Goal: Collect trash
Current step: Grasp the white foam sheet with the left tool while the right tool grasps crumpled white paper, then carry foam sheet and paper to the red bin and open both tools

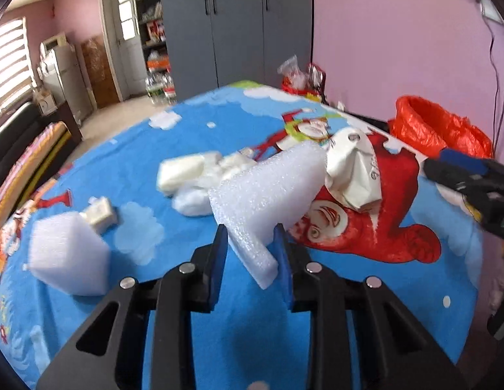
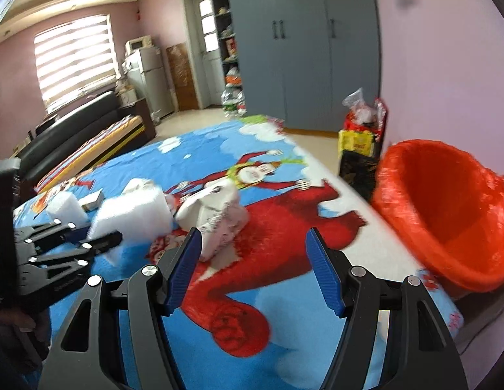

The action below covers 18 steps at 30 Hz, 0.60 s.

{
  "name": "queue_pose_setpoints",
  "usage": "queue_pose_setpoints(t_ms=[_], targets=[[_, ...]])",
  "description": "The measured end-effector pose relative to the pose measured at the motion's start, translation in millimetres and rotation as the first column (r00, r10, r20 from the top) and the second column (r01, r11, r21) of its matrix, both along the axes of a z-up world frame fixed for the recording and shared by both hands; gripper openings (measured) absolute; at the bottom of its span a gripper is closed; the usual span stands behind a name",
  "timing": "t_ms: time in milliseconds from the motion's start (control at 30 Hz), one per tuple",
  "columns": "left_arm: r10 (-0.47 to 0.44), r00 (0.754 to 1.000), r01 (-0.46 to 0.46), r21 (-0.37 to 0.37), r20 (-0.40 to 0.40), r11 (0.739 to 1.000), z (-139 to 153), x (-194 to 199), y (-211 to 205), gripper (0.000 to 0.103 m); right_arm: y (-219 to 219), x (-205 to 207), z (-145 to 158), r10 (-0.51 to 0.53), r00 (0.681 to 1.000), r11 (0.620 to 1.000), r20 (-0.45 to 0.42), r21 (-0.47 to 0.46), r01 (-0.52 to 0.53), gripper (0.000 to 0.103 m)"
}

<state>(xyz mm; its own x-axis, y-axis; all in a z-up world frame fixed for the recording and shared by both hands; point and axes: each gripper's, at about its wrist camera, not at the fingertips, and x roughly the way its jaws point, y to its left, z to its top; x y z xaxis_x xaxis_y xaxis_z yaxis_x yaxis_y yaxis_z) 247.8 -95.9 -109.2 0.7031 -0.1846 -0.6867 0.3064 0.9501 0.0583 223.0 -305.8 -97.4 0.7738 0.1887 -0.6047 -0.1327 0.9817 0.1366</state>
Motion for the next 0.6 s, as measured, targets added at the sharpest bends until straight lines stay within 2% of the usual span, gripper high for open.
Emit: queue_pose_setpoints(t_ms=[233, 367, 433, 500, 600], targets=[[0.044, 0.993, -0.039, -0.047, 0.112, 0.998, 24.5, -24.3, 32.8, 0.028, 36.9, 28.9, -12.7, 0.065, 0.995, 0.998, -0.079, -0.015, -0.067, 0.064], [0.066, 0.987, -0.057, -0.067, 0.147, 0.996, 33.7, -35.5, 48.5, 0.028, 48.9, 44.5, -20.3, 0.060, 0.989, 0.998, -0.135, -0.024, -0.064, 0.064], [0.068, 0.987, -0.058, -0.073, 0.148, 0.996, 35.3, -40.9, 53.0, 0.028, 54.5, 49.1, -24.1, 0.052, 0.986, 0.997, -0.156, -0.049, -0.060, 0.058], [0.068, 0.986, -0.057, -0.076, 0.150, 0.995, 36.1, -47.4, 56.1, 0.028, 59.7, 48.6, -27.1, 0.057, 0.984, 0.995, -0.169, -0.066, -0.069, 0.033], [0.064, 0.986, -0.052, -0.081, 0.156, 0.995, 37.6, -58.7, 57.9, 0.028, 65.3, 35.1, -19.7, 0.075, 0.989, 0.993, -0.128, -0.081, -0.085, 0.029]])
